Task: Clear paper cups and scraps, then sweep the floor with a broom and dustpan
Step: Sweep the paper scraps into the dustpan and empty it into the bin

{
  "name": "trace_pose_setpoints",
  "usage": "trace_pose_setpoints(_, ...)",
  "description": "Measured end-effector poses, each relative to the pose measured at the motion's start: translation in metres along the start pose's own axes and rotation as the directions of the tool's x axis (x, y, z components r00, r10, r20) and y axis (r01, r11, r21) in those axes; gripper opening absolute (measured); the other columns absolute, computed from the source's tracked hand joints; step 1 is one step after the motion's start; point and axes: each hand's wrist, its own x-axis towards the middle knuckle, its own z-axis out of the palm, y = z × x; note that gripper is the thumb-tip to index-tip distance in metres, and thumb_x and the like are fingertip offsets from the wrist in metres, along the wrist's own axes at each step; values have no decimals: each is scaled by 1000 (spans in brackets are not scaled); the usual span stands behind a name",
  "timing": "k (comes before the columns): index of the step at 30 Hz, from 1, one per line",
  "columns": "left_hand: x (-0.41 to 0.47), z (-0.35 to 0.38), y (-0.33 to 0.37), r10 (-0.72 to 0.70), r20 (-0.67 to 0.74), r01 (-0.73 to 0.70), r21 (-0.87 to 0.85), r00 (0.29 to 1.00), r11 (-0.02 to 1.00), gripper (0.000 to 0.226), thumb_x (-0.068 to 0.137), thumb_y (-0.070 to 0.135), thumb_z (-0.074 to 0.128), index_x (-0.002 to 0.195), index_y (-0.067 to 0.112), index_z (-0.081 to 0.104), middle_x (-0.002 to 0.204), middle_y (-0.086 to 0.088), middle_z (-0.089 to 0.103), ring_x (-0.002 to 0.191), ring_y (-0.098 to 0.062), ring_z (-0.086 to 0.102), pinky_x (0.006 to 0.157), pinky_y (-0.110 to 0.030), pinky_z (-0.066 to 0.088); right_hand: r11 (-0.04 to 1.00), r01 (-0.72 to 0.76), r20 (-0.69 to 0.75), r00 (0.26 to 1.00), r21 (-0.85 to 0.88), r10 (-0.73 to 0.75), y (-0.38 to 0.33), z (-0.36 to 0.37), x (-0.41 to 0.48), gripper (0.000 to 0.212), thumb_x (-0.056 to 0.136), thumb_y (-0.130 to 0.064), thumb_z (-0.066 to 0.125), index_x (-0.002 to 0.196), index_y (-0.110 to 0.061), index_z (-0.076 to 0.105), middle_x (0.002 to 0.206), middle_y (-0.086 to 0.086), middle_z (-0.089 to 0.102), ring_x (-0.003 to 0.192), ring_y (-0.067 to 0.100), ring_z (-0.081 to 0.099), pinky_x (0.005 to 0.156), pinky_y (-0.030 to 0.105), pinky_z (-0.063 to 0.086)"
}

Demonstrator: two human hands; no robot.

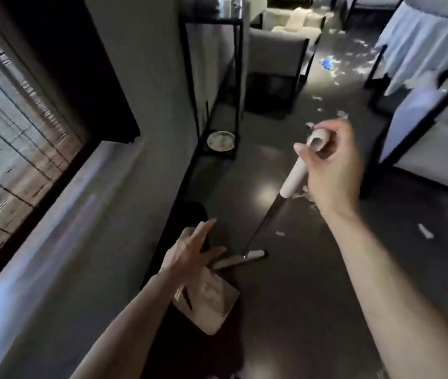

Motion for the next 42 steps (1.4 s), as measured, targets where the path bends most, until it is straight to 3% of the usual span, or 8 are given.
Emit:
trace_pose_setpoints(8, -5, 81, 36, 77, 14, -76, -38, 997, 996, 72, 86, 51, 63, 144, 51, 21, 122, -2, 47, 107, -21, 56, 84, -37, 53, 881, -283, 158, 918, -380, 363, 120, -57, -64, 15, 79, -12, 75, 94, -11, 77, 84, 5, 59, 78, 19, 63, 62, 11, 31)
trace_pose_setpoints(14, -9, 115, 51, 174, 3, -174, -53, 985, 983, 76, 86, 39, 68, 150, 34, 27, 114, -7, 54, 98, -24, 56, 81, -37, 53, 680, -463, 239, 698, -569, 675, 171, -100, -86, 42, 84, -11, 68, 126, -10, 63, 123, 9, 66, 111, 20, 62, 70, 7, 34)
trace_pose_setpoints(19, -10, 128, 63, 198, 33, -195, -80, 980, 977, 76, 85, 37, 69, 148, 39, 27, 110, -5, 51, 86, -21, 60, 75, -40, 58, 730, -587, 107, 749, -350, 654, 186, -113, -95, 42, 86, -6, 62, 128, -14, 62, 96, 6, 72, 76, 9, 67, 55, 3, 41)
trace_pose_setpoints(25, -6, 132, 76, 189, 29, -186, -80, 982, 979, 72, 82, 53, 61, 146, 41, 30, 100, 1, 49, 81, -16, 58, 73, -39, 58, 668, -696, 58, 680, -262, 731, 196, -124, -95, 38, 84, -10, 58, 122, -9, 65, 70, -16, 63, 69, 11, 72, 76, 32, 59)
trace_pose_setpoints(32, -5, 132, 75, 230, 14, -229, -5, 973, 973, 78, 78, 71, 39, 148, 39, 26, 99, 0, 49, 72, -15, 55, 61, -39, 57, 217, -705, 263, 45, -676, 964, 219, -122, -129, 25, 95, -9, 42, 119, -9, 47, 90, 10, 57, 63, 17, 62, 56, 29, 56)
trace_pose_setpoints(34, -6, 131, 72, 240, 3, -240, -3, 971, 971, 80, 77, 73, 37, 148, 36, 28, 98, -1, 49, 71, -15, 55, 58, -38, 57, 107, -709, 193, -41, -697, 980, 229, -113, -148, 24, 93, -8, 39, 116, -9, 46, 84, 4, 53, 62, 16, 56, 53, 25, 52)
trace_pose_setpoints(37, -7, 133, 69, 254, -18, -254, 4, 967, 967, 79, 77, 74, 36, 146, 37, 29, 97, 1, 47, 69, -10, 52, 54, -34, 56, 182, -680, 170, 86, -710, 982, 249, -106, -176, 39, 90, -6, 39, 127, -20, 45, 88, -10, 52, 56, 14, 49, 41, 17, 36)
trace_pose_setpoints(42, -6, 136, 73, 271, -16, -271, -3, 962, 963, 78, 77, 73, 36, 146, 36, 28, 101, -2, 51, 75, -12, 54, 60, -38, 58, 423, -370, 314, 320, -827, 894, 278, -107, -212, 62, 87, -14, 32, 146, -34, 33, 129, 1, 58, 86, 22, 58, 64, 25, 44)
